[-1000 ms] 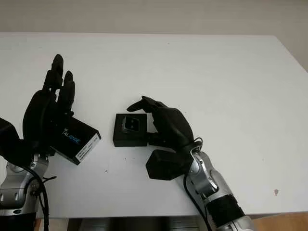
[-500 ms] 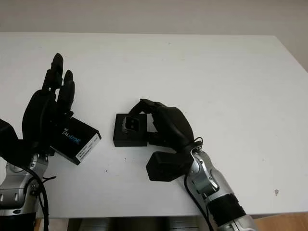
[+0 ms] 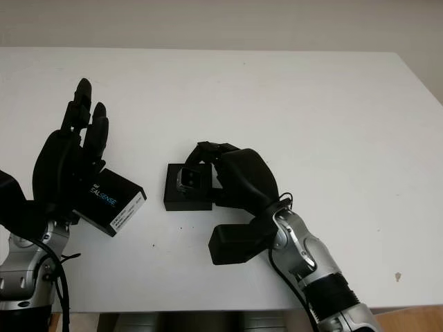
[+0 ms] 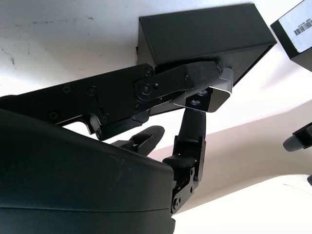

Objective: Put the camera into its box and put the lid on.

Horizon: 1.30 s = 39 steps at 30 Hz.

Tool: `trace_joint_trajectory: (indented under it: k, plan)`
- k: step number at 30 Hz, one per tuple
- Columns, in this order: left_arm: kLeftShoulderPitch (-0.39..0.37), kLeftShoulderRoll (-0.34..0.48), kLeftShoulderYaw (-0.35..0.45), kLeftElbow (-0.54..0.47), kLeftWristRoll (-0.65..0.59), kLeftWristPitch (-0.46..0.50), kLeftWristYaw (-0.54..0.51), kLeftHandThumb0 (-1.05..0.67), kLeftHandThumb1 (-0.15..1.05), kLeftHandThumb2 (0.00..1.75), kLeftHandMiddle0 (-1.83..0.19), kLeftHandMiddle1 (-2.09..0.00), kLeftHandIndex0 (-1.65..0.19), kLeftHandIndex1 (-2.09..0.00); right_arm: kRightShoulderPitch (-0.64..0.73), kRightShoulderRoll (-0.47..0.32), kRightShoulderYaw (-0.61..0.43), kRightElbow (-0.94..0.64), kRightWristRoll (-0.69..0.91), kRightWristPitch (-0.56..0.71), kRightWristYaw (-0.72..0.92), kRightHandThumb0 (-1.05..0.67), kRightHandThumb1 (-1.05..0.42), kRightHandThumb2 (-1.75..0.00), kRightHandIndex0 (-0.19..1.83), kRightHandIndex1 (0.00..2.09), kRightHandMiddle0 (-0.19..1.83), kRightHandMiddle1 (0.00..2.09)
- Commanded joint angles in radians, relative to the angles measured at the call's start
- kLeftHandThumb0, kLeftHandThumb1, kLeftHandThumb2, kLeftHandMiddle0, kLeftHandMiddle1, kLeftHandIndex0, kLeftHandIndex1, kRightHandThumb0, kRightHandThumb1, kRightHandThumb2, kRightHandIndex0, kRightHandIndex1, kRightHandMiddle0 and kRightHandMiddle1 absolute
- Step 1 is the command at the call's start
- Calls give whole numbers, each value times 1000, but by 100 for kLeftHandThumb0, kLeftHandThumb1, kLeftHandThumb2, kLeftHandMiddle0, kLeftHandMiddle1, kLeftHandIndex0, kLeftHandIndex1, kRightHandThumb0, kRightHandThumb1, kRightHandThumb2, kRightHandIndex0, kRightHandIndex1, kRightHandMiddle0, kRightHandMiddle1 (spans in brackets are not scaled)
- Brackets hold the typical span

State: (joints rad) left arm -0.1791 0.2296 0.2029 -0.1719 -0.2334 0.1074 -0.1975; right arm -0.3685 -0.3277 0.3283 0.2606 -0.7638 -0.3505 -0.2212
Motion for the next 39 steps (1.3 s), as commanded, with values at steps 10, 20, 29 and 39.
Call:
trace_joint_trajectory:
  k: [10,20,29,39]
  plan:
    - [18,-7,-5,-8,5,-30,2,-74,105,41,19,0,19,0,-4,57,-21,55,123,-82,-72,-39,-94,-5,54,27,45,150]
    - [21,-8,-8,-9,11,-22,7,-74,105,42,19,0,19,0,-21,96,-40,69,182,-99,-74,-40,-96,-6,49,35,39,157]
    - [20,-11,-7,-2,8,-26,7,-75,105,40,19,0,19,0,-21,101,-65,30,248,-46,17,-41,-97,-6,30,64,40,159]
    - [20,-11,-10,-4,14,-26,9,-74,105,42,19,0,19,0,-22,42,-104,-152,279,158,266,-41,-97,-5,32,32,42,153]
